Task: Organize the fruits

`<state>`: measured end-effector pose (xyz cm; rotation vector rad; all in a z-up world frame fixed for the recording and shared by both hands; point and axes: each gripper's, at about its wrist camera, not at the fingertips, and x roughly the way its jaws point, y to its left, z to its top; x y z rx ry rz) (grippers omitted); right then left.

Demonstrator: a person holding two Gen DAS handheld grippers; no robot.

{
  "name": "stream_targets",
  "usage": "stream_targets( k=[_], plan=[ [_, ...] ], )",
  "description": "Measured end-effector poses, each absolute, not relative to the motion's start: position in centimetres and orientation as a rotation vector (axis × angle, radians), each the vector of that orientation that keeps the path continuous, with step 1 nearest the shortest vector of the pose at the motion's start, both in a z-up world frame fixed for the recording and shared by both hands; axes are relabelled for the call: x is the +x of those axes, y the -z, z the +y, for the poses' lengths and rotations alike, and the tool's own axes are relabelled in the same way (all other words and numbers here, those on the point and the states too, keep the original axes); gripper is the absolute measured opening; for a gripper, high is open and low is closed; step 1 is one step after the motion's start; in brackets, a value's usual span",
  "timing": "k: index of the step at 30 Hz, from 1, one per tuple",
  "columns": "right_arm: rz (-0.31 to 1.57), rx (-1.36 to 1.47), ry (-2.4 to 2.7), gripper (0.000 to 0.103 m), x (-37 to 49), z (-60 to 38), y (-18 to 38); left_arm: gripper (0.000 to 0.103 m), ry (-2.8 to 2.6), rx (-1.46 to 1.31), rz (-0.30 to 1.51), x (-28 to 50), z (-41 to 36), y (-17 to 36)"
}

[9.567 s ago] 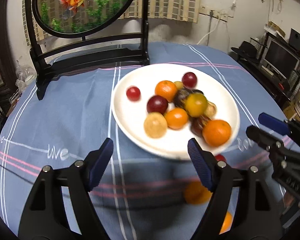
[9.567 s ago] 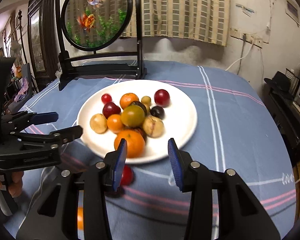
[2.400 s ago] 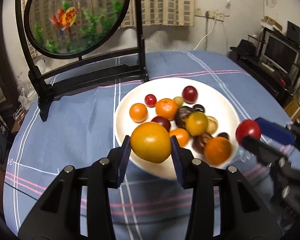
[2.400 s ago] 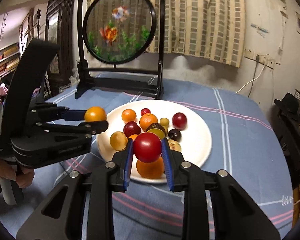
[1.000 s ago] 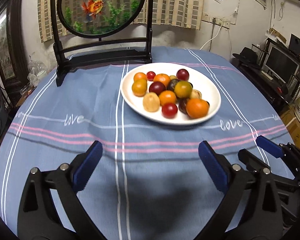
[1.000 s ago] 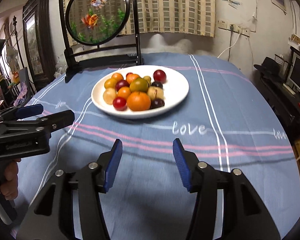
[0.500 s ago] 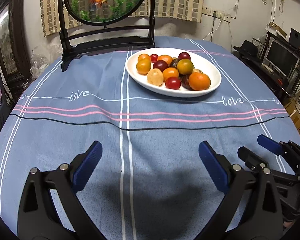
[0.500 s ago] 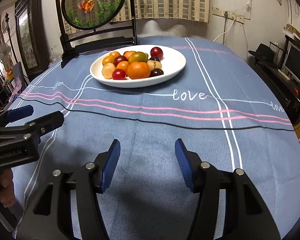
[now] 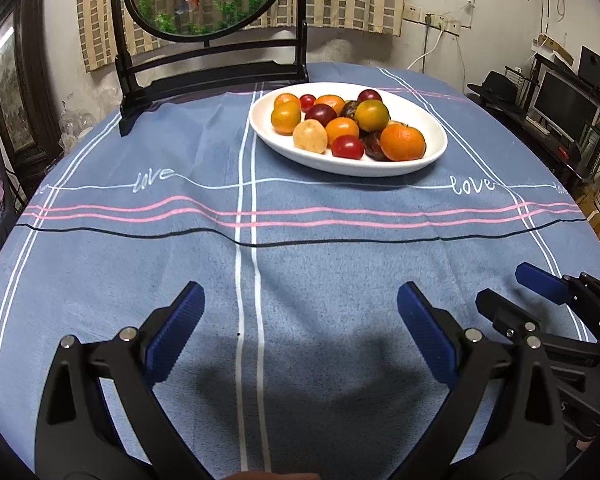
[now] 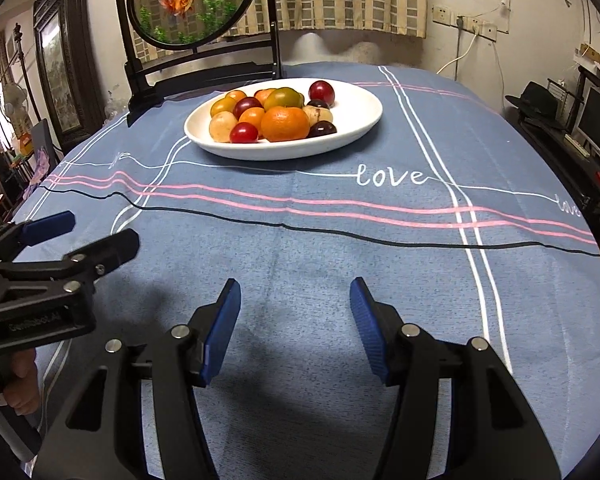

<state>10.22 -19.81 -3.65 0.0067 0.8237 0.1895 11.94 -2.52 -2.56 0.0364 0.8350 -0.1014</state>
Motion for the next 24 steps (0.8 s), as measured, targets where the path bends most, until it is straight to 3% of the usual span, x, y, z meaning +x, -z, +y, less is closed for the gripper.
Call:
stream_targets(
  k=[24],
  plan=[
    [0.885,-0.019,-0.171,0.057,10.8,-20.0,5.0,0.100,0.129,0.060,0.872,12.0,-3.1,3.9]
  ],
)
